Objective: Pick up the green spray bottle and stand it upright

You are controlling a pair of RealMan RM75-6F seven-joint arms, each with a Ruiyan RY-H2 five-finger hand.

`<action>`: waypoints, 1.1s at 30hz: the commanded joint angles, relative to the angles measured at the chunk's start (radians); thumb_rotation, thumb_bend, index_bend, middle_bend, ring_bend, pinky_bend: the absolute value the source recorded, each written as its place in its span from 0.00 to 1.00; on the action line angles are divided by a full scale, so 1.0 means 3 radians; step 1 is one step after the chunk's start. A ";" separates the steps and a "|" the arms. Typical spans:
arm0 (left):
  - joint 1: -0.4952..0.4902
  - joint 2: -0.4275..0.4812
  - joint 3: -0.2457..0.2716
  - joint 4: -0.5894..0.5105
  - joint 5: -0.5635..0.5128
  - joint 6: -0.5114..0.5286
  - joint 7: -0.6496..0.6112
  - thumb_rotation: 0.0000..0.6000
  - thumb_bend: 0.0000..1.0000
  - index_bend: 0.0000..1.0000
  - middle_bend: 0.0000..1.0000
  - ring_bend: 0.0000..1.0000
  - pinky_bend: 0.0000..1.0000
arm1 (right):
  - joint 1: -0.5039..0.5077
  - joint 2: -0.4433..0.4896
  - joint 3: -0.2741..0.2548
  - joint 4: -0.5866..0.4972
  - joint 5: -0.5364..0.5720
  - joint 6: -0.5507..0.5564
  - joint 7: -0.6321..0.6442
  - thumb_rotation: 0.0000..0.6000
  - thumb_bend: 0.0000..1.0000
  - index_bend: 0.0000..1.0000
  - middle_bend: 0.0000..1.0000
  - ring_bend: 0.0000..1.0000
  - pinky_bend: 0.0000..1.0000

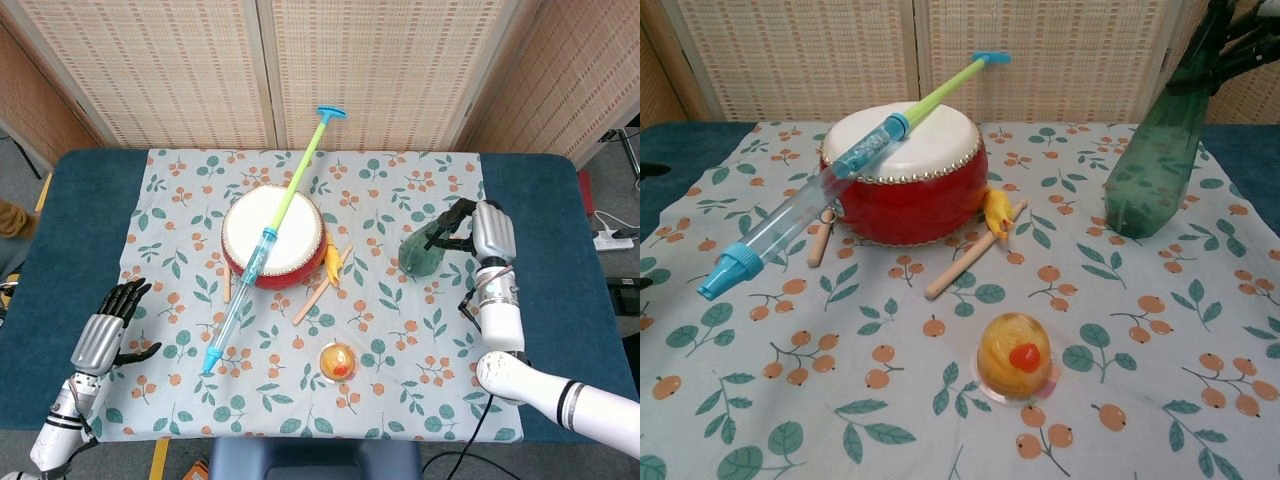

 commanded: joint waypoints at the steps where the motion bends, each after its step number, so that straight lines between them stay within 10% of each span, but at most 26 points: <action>1: -0.0001 -0.0002 0.0002 0.0002 0.0006 0.0006 -0.0005 1.00 0.17 0.00 0.00 0.00 0.03 | -0.0011 0.0063 -0.0026 -0.0030 0.0000 -0.0075 0.0033 1.00 0.01 0.49 0.55 0.19 0.05; 25: -0.0005 -0.0005 0.0004 0.0016 -0.0005 -0.0009 -0.0008 1.00 0.17 0.00 0.00 0.00 0.03 | 0.0024 0.0359 -0.0220 -0.0193 0.0206 -0.0300 -0.0042 1.00 0.00 0.05 0.25 0.00 0.00; 33: 0.0012 0.0007 0.0003 -0.0003 -0.0005 0.0024 0.0015 1.00 0.17 0.00 0.00 0.00 0.03 | -0.0383 0.0884 -0.1019 -0.0616 -0.0428 -0.0143 -0.0482 1.00 0.00 0.00 0.19 0.00 0.00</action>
